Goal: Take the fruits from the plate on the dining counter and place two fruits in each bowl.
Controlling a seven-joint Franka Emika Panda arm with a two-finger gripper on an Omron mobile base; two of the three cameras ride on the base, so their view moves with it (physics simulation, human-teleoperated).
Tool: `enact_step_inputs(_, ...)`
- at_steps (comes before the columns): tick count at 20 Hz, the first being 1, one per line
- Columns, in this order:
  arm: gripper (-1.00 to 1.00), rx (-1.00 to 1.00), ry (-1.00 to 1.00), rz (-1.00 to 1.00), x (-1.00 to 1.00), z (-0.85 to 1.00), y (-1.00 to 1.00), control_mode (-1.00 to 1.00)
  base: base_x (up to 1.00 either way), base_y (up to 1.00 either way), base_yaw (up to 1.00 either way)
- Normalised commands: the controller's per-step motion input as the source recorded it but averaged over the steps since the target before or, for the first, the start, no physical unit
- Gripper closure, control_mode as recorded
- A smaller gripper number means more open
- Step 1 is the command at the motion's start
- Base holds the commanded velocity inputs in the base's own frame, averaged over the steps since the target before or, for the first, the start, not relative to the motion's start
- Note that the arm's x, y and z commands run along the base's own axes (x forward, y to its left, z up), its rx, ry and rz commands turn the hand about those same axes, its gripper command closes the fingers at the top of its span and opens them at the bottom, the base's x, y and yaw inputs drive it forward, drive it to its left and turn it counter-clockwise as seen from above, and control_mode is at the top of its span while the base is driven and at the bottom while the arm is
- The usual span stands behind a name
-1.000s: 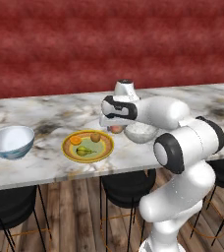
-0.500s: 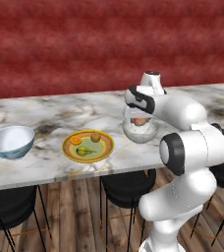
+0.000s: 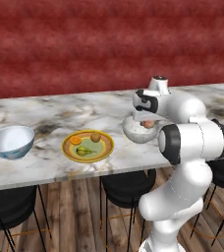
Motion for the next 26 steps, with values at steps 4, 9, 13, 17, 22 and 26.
enact_step_inputs(4, 1.0, -0.08, -0.07, 0.0, 0.0, -0.56, 0.02, -1.0, 0.0, 0.0, 0.0)
enact_step_inputs(9, 1.0, 0.01, 0.0, 0.0, 0.06, -0.12, 0.0, -1.0, 0.0, 0.0, 0.0)
enact_step_inputs(13, 1.0, 0.01, -0.03, 0.0, 0.21, -0.02, 0.0, -1.0, 0.0, 0.0, 0.0)
enact_step_inputs(17, 1.0, 0.0, 0.0, 0.0, 0.29, 0.0, 0.07, -1.0, 0.0, 0.0, 0.0)
enact_step_inputs(22, 1.0, 0.0, 0.0, 0.0, 0.26, -0.13, 0.07, -1.0, 0.0, 0.0, 0.0)
enact_step_inputs(26, -1.0, 0.0, 0.0, 0.0, 0.01, -0.29, -0.01, -1.0, 0.0, 0.0, 0.0)
